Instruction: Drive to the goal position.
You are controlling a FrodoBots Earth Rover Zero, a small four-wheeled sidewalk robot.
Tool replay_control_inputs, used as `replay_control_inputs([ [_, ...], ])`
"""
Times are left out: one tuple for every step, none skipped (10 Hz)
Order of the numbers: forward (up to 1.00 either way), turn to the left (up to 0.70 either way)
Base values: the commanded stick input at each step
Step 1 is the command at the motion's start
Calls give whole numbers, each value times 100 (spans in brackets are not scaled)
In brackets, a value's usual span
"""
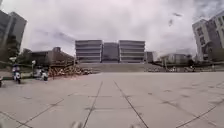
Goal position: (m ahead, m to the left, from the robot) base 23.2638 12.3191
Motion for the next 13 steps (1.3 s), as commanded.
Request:
replay_control_inputs([
  [100,0],
  [100,-8],
  [100,-27],
  [100,-30],
  [100,-8],
  [100,0],
  [100,0],
  [100,-3],
  [100,-2],
  [100,0],
  [100,0],
  [100,0],
  [100,0],
])
